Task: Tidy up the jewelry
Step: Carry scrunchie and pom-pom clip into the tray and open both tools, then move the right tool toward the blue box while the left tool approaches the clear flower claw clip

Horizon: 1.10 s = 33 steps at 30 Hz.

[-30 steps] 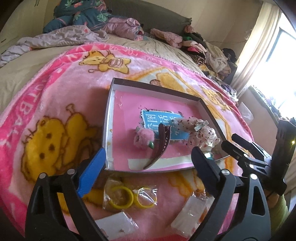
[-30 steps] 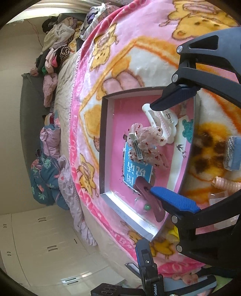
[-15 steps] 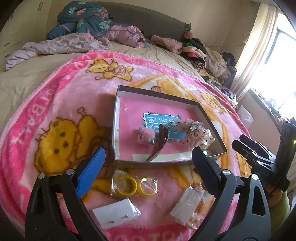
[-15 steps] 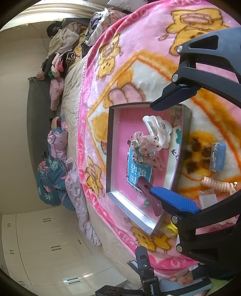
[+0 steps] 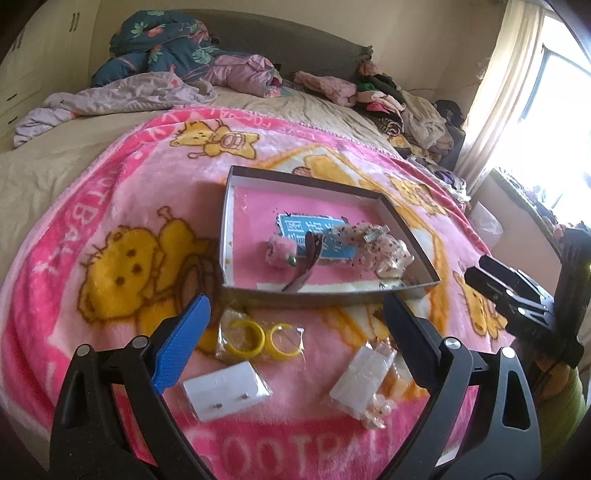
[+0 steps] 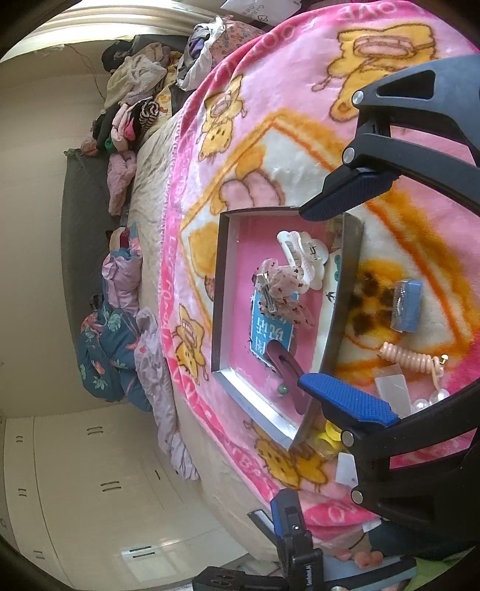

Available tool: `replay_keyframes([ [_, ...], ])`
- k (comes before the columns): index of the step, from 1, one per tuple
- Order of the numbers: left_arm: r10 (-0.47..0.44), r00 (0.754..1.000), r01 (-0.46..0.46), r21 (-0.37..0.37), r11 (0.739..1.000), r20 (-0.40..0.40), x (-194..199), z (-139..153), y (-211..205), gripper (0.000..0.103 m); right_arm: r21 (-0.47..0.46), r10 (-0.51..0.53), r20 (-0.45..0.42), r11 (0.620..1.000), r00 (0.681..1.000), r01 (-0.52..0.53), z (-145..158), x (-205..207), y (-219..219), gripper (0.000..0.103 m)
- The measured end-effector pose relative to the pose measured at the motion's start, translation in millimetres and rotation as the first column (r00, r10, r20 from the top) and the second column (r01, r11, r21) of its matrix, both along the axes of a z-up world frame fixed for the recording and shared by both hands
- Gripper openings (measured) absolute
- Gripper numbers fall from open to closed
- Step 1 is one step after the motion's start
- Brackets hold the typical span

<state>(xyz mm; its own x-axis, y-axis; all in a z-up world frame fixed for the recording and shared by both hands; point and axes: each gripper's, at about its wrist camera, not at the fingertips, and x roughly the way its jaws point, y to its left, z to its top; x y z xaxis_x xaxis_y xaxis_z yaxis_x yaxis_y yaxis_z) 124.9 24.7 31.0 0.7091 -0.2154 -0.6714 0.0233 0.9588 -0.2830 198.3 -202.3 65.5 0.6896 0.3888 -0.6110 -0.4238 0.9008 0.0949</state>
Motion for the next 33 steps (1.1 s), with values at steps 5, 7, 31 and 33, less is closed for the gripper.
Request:
replay_keyframes([
  [5,-0.008,1.000,0.008,0.025,1.000,0.000,-11,-1,-8,0.088,-0.003,0.010,-0.001,1.000,1.000,-0.010,1,-10,-2,0.083],
  [7,-0.011,1.000,0.011,0.028,1.000,0.000,-15,-3,-10,0.088,-0.004,0.013,-0.004,1.000,1.000,-0.013,0,-14,-2,0.083],
  [31,-0.098,0.991,0.107,0.100,0.989,-0.094,-47,-38,-49,0.088,-0.034,0.043,-0.081,0.998,0.996,-0.046,-33,-39,-12,0.084],
  [33,-0.110,0.989,0.121,0.106,0.987,-0.104,-50,-43,-54,0.088,-0.034,0.043,-0.089,0.998,0.995,-0.046,-36,-40,-13,0.084],
])
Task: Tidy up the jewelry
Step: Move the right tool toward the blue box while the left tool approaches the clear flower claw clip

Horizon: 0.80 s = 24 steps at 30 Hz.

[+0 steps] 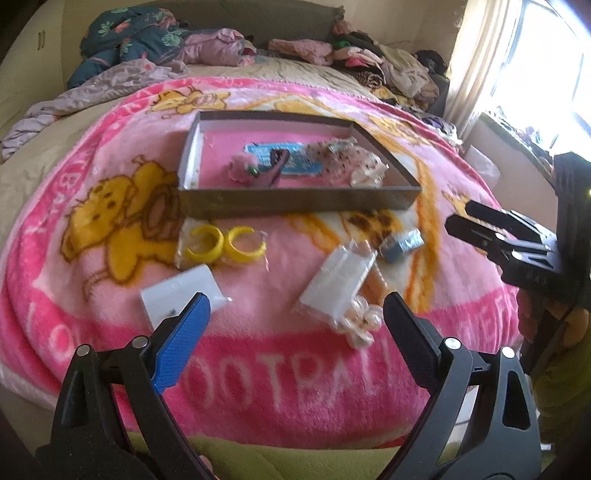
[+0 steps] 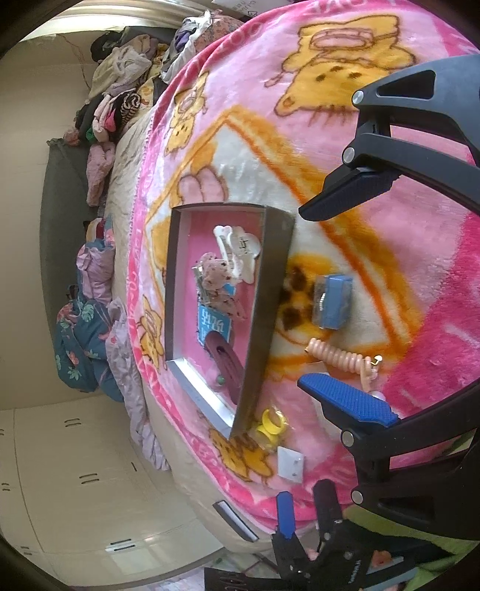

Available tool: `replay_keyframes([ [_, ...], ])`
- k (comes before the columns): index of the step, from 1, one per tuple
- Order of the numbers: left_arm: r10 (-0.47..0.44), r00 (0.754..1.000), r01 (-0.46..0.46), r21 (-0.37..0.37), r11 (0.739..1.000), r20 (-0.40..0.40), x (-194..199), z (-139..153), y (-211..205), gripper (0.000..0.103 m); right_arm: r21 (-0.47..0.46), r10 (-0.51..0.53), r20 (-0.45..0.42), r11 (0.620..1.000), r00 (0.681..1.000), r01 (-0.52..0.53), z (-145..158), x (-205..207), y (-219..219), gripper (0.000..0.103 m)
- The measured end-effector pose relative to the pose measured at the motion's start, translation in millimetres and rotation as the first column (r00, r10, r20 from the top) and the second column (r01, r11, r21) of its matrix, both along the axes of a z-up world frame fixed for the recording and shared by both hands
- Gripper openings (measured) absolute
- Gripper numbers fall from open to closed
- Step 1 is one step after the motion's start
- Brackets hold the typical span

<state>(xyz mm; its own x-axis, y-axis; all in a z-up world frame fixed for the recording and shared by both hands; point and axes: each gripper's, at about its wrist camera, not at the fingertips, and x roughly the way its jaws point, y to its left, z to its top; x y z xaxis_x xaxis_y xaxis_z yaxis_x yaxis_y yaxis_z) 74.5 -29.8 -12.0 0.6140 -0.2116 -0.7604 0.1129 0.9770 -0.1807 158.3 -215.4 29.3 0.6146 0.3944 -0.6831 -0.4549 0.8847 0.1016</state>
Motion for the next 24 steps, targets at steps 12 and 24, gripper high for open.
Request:
replay_keyframes([
  [12,-0.040,0.998,0.040,0.008,0.999,-0.054,-4,-21,-21,0.088,-0.003,-0.009,-0.027,1.000,1.000,0.009,-15,-5,-11,0.084],
  [24,-0.087,0.991,0.086,-0.015,0.996,-0.098,-2,-35,-43,0.088,0.003,-0.008,-0.047,1.000,0.999,0.009,-26,-4,-19,0.084],
])
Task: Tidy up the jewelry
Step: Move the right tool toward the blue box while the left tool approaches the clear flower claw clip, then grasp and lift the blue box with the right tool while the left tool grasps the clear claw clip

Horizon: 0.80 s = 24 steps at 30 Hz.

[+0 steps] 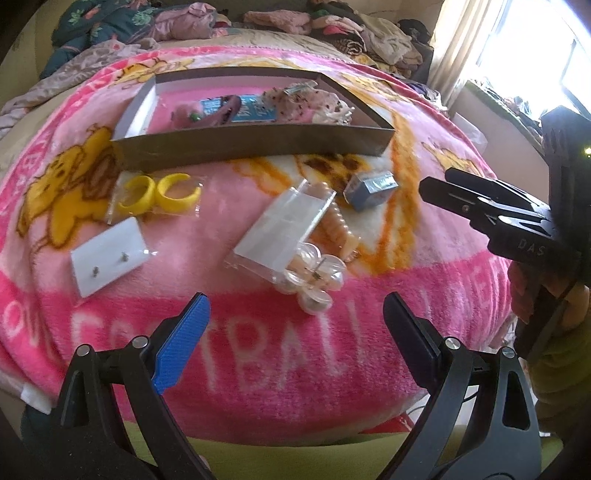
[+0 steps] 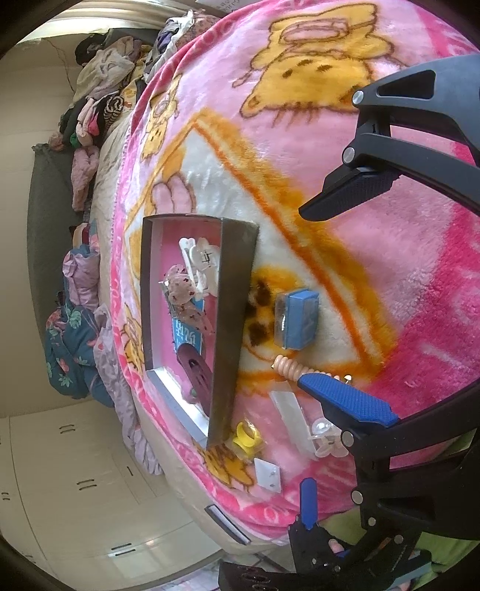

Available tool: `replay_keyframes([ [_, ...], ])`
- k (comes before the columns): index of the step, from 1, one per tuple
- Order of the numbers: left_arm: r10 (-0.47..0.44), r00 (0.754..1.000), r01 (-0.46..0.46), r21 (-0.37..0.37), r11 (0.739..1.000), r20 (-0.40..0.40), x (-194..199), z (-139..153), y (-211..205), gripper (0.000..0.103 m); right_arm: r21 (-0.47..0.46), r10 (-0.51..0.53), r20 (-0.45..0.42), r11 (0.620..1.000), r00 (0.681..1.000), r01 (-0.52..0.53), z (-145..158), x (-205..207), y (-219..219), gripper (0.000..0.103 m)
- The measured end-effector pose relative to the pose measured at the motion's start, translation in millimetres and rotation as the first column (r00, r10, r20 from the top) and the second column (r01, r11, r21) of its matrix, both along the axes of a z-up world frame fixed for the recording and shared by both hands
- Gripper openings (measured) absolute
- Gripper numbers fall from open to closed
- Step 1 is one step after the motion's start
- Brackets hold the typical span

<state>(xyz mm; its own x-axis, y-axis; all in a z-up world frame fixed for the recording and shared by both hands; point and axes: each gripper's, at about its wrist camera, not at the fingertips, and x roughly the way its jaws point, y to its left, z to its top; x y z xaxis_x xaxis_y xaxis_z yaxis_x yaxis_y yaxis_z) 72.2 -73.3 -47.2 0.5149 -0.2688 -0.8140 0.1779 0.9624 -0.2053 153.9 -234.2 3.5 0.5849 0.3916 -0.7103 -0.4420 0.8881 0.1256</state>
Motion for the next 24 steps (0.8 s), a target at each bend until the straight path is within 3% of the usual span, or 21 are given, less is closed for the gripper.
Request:
replay_keyframes([
  [6,0.035,0.999,-0.035,-0.027,0.999,-0.025,6,-10,-3,0.084,0.003,0.008,-0.020,1.000,1.000,-0.008,-8,3,0,0.084],
  [13,0.046,0.998,-0.048,-0.041,0.998,-0.049,12,-21,-8,0.063,0.011,0.028,-0.046,1.000,0.999,-0.027,-20,15,9,0.083],
  [15,0.054,0.997,-0.056,-0.045,0.997,-0.049,13,-21,-7,0.062,0.013,0.037,-0.053,0.999,0.998,-0.036,-24,18,12,0.083],
  [20,0.065,0.997,-0.067,-0.041,0.997,-0.048,18,-23,-9,0.058,0.009,0.054,-0.062,0.999,0.997,-0.054,-31,24,24,0.074],
  [24,0.067,0.997,-0.069,-0.038,0.997,-0.042,20,-23,-10,0.053,0.018,0.045,-0.084,0.999,0.995,-0.044,-39,34,31,0.060],
])
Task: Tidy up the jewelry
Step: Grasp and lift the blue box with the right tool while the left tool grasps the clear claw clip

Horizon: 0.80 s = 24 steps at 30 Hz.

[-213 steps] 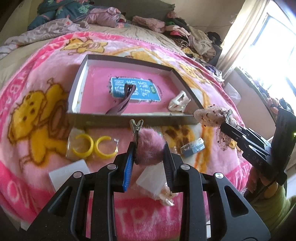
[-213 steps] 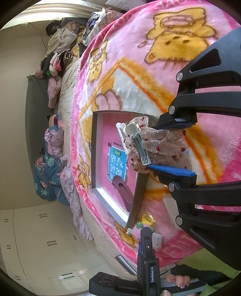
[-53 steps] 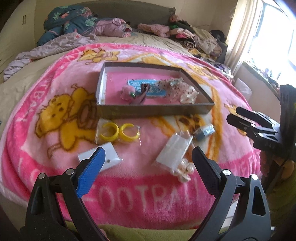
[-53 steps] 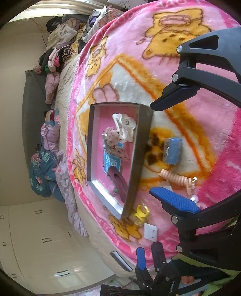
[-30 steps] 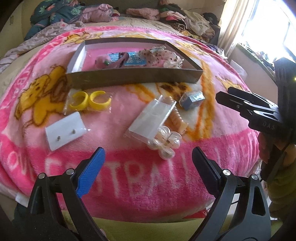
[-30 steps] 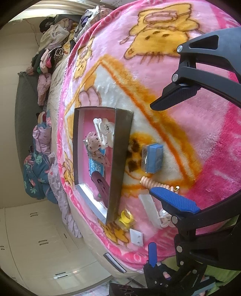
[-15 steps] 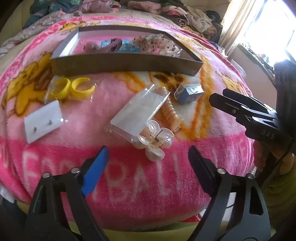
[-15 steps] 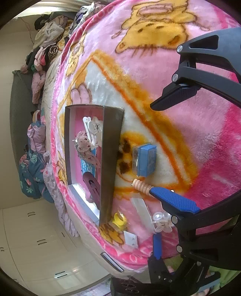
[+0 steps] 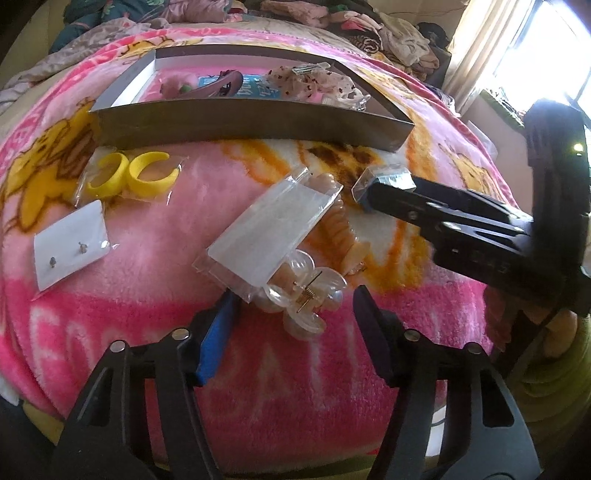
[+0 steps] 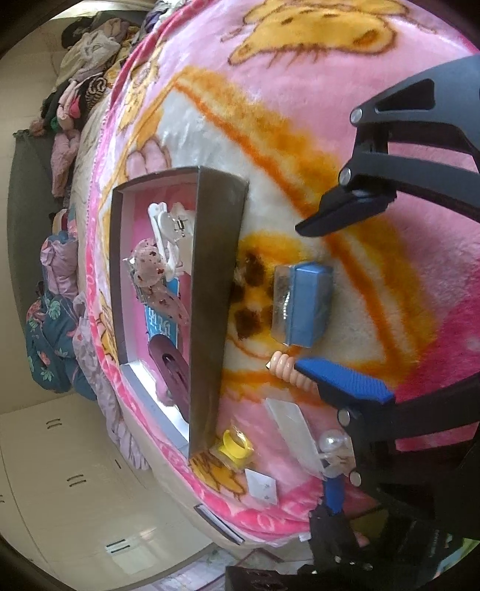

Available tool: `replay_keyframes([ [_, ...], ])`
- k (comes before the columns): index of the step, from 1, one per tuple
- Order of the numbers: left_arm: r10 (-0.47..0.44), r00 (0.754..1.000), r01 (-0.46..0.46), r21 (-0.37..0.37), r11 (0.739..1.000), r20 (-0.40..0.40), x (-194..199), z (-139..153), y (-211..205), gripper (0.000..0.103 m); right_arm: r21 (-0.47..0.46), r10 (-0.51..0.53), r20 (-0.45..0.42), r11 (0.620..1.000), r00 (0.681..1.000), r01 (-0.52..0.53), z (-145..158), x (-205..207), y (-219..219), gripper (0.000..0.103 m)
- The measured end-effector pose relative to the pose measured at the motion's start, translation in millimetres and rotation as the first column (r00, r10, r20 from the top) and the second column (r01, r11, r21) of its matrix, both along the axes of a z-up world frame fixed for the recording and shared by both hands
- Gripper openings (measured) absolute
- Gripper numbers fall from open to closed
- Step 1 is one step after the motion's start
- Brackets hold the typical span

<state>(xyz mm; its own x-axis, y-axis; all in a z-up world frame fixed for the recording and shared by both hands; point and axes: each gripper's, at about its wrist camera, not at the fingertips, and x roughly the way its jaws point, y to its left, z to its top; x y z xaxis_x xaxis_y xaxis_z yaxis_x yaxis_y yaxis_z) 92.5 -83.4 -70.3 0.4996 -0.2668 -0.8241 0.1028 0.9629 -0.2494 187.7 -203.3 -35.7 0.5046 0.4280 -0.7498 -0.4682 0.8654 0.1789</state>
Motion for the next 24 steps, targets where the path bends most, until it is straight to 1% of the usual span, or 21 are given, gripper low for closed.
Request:
replay_keyframes([
  [1,0.003,1.000,-0.003,-0.003,1.000,0.000,1,0,0,0.051,-0.001,-0.001,-0.008,1.000,1.000,0.001,-3,2,2,0.054],
  [3,0.003,1.000,-0.003,-0.003,1.000,0.003,3,0,0,0.046,-0.002,-0.004,-0.013,1.000,1.000,0.004,-6,5,3,0.048],
  [4,0.001,1.000,-0.001,-0.004,1.000,0.003,4,0,0,0.043,-0.001,-0.005,-0.013,1.000,1.000,0.005,-6,6,3,0.047],
  [5,-0.002,1.000,0.003,-0.007,1.000,0.004,5,0,-1,0.040,-0.001,-0.007,-0.010,1.000,1.000,0.007,-6,5,3,0.047],
  [10,-0.020,1.000,0.020,0.002,1.000,0.014,6,0,-3,0.040,0.008,-0.029,-0.004,1.000,1.000,0.029,-6,7,-3,0.047],
  [13,-0.026,1.000,0.026,-0.009,1.000,0.014,4,2,-1,0.040,0.011,-0.037,-0.006,0.999,0.999,0.037,-5,6,-8,0.047],
  [18,-0.040,0.999,0.040,-0.012,0.999,0.015,-5,5,3,0.040,0.015,-0.047,-0.003,0.999,0.999,0.047,-2,0,-14,0.046],
  [24,-0.033,0.999,0.033,-0.008,0.999,0.013,-16,8,12,0.040,0.011,-0.050,-0.004,0.999,0.999,0.050,1,-7,-19,0.046],
])
